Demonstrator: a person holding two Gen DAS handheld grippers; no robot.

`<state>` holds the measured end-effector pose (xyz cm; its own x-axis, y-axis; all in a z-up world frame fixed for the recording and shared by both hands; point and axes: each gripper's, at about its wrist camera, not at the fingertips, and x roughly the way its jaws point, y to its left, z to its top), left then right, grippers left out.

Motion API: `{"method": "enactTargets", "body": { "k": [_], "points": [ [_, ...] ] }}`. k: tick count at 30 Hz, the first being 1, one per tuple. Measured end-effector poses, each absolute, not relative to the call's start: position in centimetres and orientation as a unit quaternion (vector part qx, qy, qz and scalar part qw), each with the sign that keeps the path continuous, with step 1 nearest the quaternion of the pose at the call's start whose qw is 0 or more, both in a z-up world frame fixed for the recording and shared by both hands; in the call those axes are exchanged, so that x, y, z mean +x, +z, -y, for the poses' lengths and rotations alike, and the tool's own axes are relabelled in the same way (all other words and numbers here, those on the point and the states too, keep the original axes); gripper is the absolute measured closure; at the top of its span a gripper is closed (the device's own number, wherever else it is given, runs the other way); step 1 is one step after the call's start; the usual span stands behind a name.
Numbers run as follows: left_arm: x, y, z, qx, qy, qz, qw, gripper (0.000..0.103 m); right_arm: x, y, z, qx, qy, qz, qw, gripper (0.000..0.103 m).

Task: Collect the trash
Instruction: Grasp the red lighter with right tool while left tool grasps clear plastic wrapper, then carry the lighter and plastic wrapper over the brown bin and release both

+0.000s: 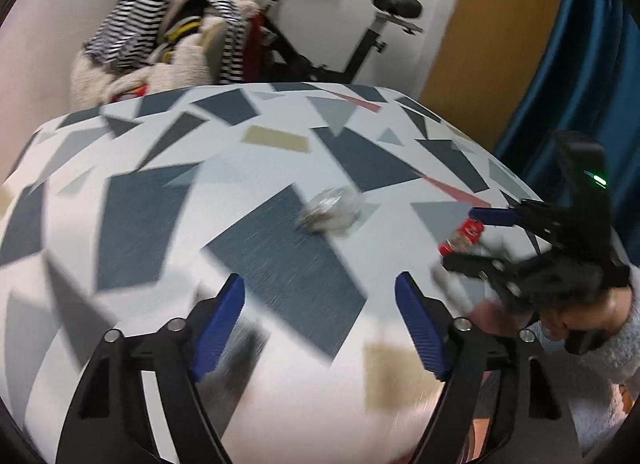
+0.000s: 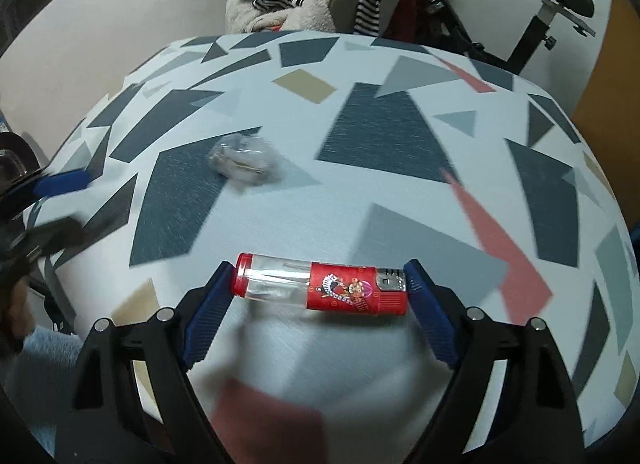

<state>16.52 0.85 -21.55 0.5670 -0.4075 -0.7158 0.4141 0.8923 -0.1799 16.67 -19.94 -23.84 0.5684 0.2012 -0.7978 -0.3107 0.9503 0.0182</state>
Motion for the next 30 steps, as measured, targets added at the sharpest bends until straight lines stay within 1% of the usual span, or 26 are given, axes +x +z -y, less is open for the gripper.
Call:
{"method": "enactTargets", "body": {
  "k": [3,5,10,12,13,14,16,21,30],
  "points": [
    [18.9,-21.6,1.2,0.000,-0.246,-0.409,0.879,0.032,15.9,-23.1,20.5,-0.092,0.141,-0.425,0.889,0.019],
    [21.0,-22.0,2.2,0.000,-0.241,-0.421,0.874,0.040,15.7,-22.8,21.4,-0.095,0.144,-0.418,0.892,0.019],
    [24.5,-23.0,3.9,0.008,-0.227,-0.449,0.864,0.041,15.2,-22.0,23.3,-0.072,0.143,-0.410,0.898,0.019],
    [25.0,-23.7,4.6,0.029,-0.223,-0.461,0.859,0.045,15.2,-21.9,23.7,-0.068,0.141,-0.410,0.899,0.019],
    [25.2,-24.0,4.8,0.036,-0.223,-0.466,0.856,0.060,15.2,-21.8,23.9,-0.065,0.141,-0.410,0.899,0.019],
    [25.1,-24.3,5.0,0.045,-0.227,-0.468,0.853,0.071,15.2,-21.7,24.0,-0.064,0.141,-0.410,0.899,0.019],
    [24.5,-24.1,4.9,0.042,-0.241,-0.458,0.855,0.076,14.9,-21.5,24.3,-0.060,0.141,-0.409,0.899,0.019],
    [21.4,-22.7,4.6,0.039,-0.263,-0.444,0.856,0.076,13.9,-21.0,24.7,-0.056,0.151,-0.402,0.901,0.019],
    [11.7,-18.7,2.5,0.019,-0.280,-0.405,0.870,0.076,11.1,-20.3,23.5,-0.062,0.176,-0.395,0.899,0.019]
  ]
}}
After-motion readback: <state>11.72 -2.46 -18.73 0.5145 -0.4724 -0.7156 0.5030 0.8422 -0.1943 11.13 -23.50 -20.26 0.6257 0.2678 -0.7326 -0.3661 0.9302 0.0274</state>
